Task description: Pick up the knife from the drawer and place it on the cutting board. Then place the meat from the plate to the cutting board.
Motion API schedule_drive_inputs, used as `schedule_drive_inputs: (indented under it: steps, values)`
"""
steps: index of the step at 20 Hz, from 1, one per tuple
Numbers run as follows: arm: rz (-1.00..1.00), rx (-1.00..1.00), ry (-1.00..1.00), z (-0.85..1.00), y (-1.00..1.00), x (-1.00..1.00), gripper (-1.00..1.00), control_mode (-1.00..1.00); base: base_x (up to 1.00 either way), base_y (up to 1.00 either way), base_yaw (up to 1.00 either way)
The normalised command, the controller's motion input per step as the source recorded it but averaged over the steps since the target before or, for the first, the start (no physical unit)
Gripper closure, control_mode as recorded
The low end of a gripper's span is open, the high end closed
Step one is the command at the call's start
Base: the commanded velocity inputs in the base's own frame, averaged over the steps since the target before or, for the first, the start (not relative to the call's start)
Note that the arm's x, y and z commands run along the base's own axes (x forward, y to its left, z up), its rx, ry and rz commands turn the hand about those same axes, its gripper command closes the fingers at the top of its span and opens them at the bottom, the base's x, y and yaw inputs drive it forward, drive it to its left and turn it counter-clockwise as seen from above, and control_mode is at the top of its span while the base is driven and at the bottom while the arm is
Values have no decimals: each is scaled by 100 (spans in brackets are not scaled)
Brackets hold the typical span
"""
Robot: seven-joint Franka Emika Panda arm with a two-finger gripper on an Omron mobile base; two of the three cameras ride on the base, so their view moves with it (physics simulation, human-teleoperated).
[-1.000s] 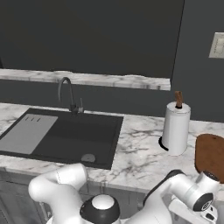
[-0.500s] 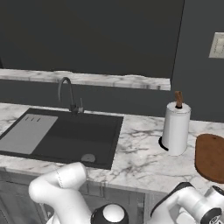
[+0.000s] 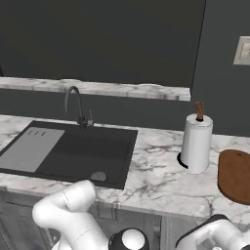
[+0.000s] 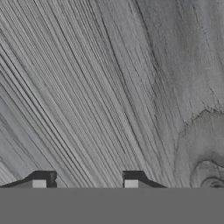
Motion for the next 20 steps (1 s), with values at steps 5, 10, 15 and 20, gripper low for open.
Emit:
schedule_drive_inputs:
  steps: [5, 10, 15, 20]
  values:
    - [-5, 1, 23, -22, -17, -56, -100, -100, 0, 0, 0]
    - [-5, 0, 31, -53, -22, -52, -100, -100, 0, 0, 0]
    - [-3, 0, 28, -60, -34, -57, -100, -100, 0, 0, 0]
    - [-1, 0, 5, -10, -7, -15, -100, -100, 0, 0, 0]
